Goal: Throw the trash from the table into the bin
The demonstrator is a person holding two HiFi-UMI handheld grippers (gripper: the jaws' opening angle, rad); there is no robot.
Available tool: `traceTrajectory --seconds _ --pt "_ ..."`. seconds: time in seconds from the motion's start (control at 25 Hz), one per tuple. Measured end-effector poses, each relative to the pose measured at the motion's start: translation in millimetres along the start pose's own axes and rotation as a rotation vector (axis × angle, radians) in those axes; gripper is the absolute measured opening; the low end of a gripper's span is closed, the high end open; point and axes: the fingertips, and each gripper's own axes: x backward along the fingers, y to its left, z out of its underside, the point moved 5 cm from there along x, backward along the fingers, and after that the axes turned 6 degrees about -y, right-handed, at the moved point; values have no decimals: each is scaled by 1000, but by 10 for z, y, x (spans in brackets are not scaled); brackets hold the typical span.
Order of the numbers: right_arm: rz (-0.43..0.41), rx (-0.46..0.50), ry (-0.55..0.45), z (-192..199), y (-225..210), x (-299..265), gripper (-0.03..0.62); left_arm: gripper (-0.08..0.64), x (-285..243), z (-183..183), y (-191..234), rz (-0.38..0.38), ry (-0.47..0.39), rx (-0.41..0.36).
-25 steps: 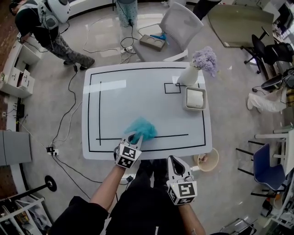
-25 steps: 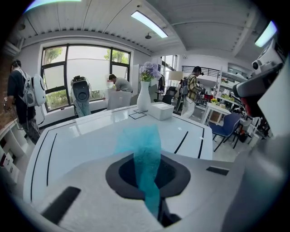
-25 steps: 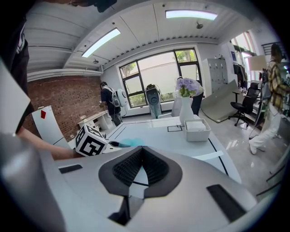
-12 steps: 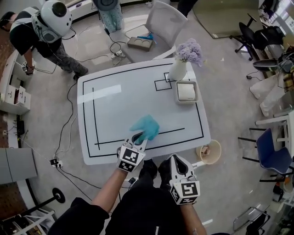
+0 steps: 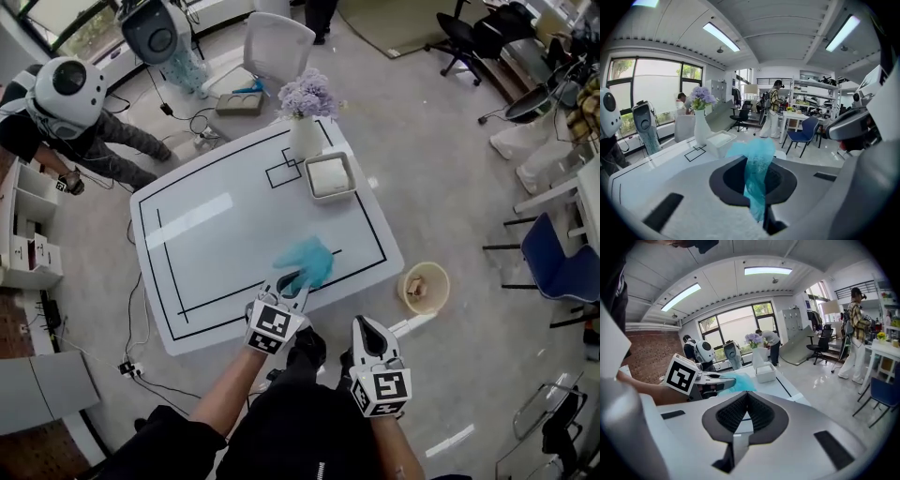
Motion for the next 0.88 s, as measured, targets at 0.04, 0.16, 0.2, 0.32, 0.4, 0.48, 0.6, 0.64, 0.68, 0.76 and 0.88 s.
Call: traceTrajectory --seconds 0.04,0.16,0.2,0.32,0.4,0.48,0.6,0.64,0.68,0.76,0.88 --pt "13 -8 -5 2 -101 65 9 17 -77 -43 -100 15 -4 -6" --pt "43 -25 -12 21 -407 246 9 17 -311 -174 -412 52 -15 -23" --pt "49 -29 -14 28 -502 311 9 17 -384 -213 -520 61 -16 -28" --pt "66 -40 -21 34 -790 513 9 17 -608 -325 -852 89 -17 -41" --pt "79 -49 -27 41 -998 655 9 17 -762 -395 -1085 106 -16 -51" --pt "92 -58 -31 61 -1213 798 9 17 -917 -457 -1328 124 -15 -62" --pt "112 -69 -33 92 -1537 995 9 17 -1162 -537 -1672 151 -11 -73" --pt "121 -74 -34 102 -1643 1056 9 17 -1246 -558 -1778 161 -8 -77" --pt "131 -79 -35 118 -1746 1122 9 17 -1327 -575 -1886 170 -5 -81" --pt "152 -92 -39 165 -1947 1277 9 17 -1473 -597 -2116 188 0 -87" --pt "178 -111 -55 230 -2259 1537 9 17 -1700 -637 -2487 213 3 -99"
